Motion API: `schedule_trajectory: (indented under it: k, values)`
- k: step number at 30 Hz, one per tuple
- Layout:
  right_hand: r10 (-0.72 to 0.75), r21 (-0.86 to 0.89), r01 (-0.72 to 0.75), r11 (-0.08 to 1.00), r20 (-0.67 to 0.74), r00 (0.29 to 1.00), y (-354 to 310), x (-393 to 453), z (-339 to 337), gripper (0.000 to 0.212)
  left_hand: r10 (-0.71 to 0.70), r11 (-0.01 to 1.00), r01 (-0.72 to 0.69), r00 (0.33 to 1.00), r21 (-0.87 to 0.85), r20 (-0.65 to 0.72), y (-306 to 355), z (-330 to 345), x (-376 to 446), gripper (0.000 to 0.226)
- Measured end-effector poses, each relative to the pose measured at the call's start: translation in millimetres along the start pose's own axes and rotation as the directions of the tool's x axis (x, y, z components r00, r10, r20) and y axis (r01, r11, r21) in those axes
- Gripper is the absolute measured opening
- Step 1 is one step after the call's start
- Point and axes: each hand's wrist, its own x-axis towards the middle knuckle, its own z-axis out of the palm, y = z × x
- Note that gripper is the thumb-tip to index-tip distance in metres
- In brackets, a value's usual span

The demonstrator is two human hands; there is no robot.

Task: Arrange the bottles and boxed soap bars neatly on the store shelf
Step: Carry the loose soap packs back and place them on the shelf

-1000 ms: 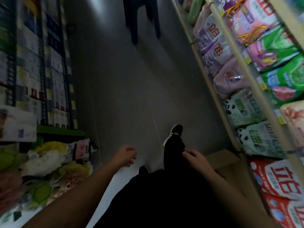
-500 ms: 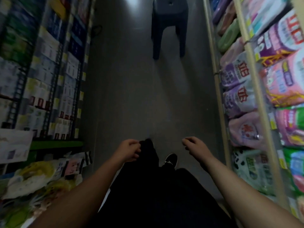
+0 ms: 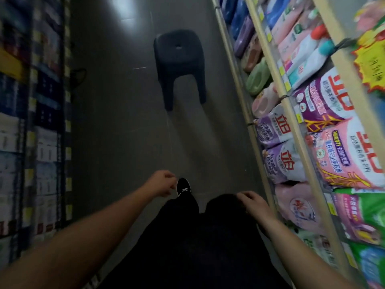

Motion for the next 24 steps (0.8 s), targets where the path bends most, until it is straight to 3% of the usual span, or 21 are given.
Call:
schedule_trajectory:
  k: [4, 8, 17, 21, 24]
  values:
    - [0.043, 0.113, -0.042, 0.993, -0.009, 0.999, -50, 37, -7, 0.023, 0.039, 0.992, -0.042, 0.999, 0.118, 0.025, 66, -32, 39, 0.018]
    - [0.038, 0.197, -0.036, 0.980, -0.007, 0.999, -105, 86, -16, 0.047, 0.027, 1.000, -0.027, 1.000, -0.005, 0.000, 123, -39, 72, 0.018]
    - [-0.058, 0.317, 0.066, 0.946, -0.033, 0.998, -252, 194, -104, 0.044, 0.117, 0.990, -0.119, 0.993, -0.078, -0.035, 302, -46, 138, 0.018]
    - [-0.131, 0.353, 0.192, 0.916, -0.191, 0.973, -323, 218, -178, 0.027, 0.230, 0.969, -0.229, 0.973, -0.097, -0.002, 402, -40, 163, 0.011]
    - [-0.155, 0.367, 0.293, 0.883, -0.361, 0.920, -371, 218, -246, 0.035, 0.344, 0.937, -0.336, 0.936, -0.098, 0.078, 484, -28, 178, 0.013]
